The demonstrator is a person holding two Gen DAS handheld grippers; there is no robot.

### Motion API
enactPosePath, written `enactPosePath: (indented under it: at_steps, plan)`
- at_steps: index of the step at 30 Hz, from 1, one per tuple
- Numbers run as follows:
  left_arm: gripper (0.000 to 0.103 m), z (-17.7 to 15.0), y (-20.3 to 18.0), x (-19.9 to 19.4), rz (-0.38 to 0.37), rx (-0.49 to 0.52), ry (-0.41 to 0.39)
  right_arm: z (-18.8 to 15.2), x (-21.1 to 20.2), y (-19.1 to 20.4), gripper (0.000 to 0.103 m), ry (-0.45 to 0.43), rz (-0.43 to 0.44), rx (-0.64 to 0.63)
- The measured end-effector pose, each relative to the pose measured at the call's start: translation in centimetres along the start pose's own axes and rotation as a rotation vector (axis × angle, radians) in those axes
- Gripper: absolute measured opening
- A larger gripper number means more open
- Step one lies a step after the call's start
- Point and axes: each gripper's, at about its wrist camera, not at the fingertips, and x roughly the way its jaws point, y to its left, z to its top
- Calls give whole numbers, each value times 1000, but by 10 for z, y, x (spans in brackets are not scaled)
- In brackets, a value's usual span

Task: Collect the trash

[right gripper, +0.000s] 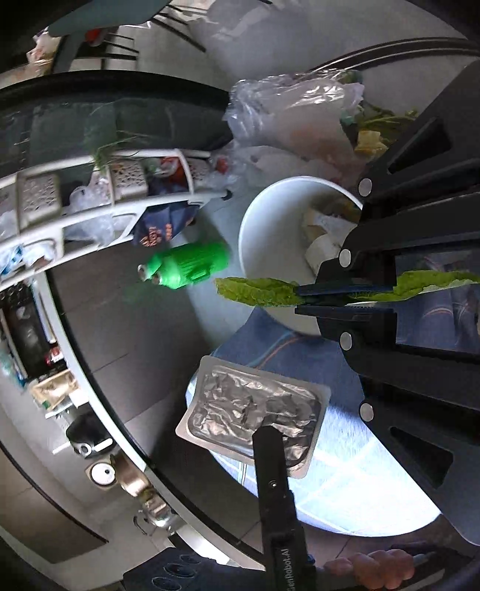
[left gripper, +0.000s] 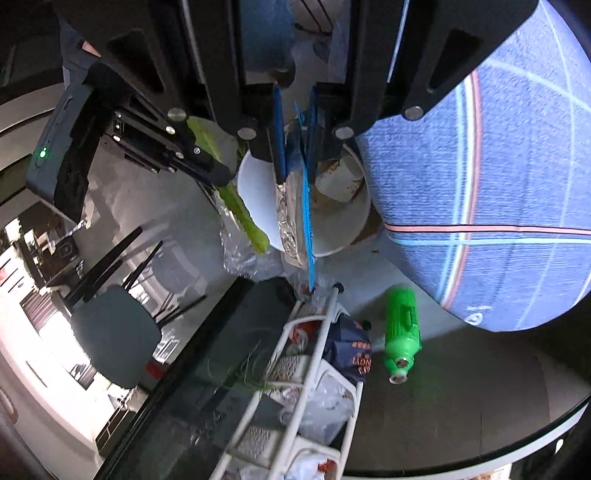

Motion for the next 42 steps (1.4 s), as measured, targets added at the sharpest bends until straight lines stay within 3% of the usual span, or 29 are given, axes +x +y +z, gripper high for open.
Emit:
enactPosePath:
  at_steps: [9,12,13,14,15,17,19,22,23,24,26,36,42]
  plan:
    - [12,11,1,48,22,17,72,16,47,-26,5,44,-9,4]
    - [14,14,3,57,28,36,75,21,62,-31,11,46,-10,-14]
    - [22,15,3,57,33,40,68,23,66,-33,17,51,-6,-16]
    - [28,16,3,56,40,42,58,24,67,-35,33,51,-4,-20]
    - [40,17,5,53,44,39,41,26,67,-36,41,44,-6,-34]
    - [47,19,8,47,45,32,13,27,64,-35,45,28,-21,-65]
    - [57,21,13,41,48,15,-11,27,59,-34,57,13,-35,-89]
    - [73,23,18,28,60,-16,-54,24,51,-30,76,-11,-59,-135]
    - [82,23,19,24,66,-24,-70,22,48,-28,92,-12,-67,-147]
    - [90,23,21,17,77,-34,-94,20,46,-25,94,-12,-70,-159]
    - [100,21,22,8,100,-45,-122,16,43,-20,94,-4,-73,-173]
    - [99,-3,35,-47,199,-127,-190,8,18,20,94,12,-86,-198]
    - [99,-28,41,-90,268,-159,-221,10,-19,57,94,-23,-102,-239]
